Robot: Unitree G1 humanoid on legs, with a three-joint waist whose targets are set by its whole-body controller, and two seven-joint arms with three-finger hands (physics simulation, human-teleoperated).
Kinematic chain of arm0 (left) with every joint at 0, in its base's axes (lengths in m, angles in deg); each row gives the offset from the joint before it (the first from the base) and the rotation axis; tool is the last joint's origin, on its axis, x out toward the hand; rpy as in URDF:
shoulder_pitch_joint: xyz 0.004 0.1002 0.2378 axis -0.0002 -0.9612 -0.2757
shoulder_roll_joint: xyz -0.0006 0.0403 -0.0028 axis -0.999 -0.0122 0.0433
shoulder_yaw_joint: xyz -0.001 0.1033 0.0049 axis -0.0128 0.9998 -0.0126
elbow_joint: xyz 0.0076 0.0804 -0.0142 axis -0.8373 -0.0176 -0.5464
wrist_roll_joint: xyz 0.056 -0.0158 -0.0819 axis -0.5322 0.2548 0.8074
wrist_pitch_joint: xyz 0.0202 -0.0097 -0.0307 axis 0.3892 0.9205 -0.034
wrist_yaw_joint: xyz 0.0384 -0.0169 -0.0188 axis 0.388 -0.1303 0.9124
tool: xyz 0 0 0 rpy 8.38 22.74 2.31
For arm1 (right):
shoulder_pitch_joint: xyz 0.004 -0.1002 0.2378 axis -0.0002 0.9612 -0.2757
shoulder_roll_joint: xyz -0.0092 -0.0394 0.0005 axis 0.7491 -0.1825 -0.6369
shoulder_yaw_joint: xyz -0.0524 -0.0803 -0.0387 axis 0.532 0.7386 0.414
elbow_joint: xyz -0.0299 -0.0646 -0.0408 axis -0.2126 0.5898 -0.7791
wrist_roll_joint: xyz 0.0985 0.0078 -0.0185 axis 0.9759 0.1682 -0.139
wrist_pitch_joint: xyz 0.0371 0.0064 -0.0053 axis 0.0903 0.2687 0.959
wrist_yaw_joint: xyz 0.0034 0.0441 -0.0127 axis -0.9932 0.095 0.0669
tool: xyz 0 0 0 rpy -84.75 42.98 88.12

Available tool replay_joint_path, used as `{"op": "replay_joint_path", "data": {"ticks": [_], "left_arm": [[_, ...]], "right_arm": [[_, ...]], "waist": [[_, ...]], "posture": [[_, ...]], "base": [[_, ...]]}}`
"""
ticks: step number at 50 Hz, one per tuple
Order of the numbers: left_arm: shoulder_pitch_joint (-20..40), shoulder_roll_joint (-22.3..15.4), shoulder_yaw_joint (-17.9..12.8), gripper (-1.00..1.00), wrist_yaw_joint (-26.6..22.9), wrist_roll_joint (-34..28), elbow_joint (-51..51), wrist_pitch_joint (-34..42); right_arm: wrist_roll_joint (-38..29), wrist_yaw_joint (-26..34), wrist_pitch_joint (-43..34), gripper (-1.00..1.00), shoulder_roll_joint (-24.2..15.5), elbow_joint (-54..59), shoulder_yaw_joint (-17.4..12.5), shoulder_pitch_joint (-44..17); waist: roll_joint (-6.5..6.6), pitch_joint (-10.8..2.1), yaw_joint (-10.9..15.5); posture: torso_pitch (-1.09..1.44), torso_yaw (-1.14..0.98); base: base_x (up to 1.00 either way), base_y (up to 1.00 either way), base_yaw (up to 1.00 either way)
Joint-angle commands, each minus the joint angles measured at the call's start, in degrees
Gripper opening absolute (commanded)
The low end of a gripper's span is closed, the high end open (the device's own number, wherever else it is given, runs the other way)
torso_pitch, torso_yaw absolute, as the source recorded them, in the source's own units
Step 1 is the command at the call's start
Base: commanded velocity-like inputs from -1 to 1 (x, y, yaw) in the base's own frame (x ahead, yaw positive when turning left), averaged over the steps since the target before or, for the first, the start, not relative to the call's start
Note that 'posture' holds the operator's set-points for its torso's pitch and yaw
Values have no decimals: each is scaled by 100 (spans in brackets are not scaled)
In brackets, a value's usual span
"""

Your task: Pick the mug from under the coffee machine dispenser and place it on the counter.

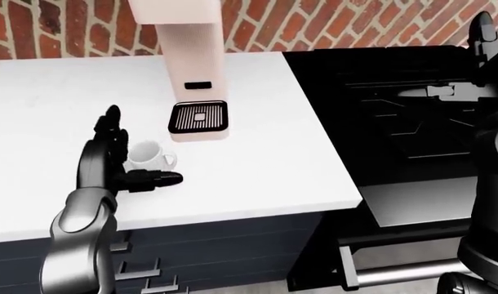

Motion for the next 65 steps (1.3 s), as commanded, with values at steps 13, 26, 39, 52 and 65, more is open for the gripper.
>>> {"op": "replay_joint_path", "data": {"ticks": [13, 26, 39, 52, 65], "left_arm": [[39, -89, -34, 100, -423, 287, 765, 452], [40, -178, -152, 100, -577, 172, 966, 571], [182, -455, -503, 100, -766, 286, 1154, 904], [268, -861, -978, 100, -945, 514, 1347, 1243], [357, -1697, -2077, 100, -1943, 1554, 1942, 2667]], "right_arm": [[-13, -8, 159, 100, -115, -154, -84, -161], [-1, -9, 131, 100, -126, -184, -91, -167], [19, -16, 100, 100, -155, -179, -84, -214], [21, -11, 99, 100, -160, -192, -93, -202], [33, -13, 58, 100, -204, -212, -104, -233]], "waist": [[-16, -117, 10], [-21, -97, 24], [-23, -83, 23], [15, -67, 11], [77, -21, -6]], "posture": [[0, 0], [0, 0], [0, 0], [0, 0], [0, 0]], "base": [[0, 0, 0], [0, 0, 0], [0, 0, 0], [0, 0, 0], [0, 0, 0]]}}
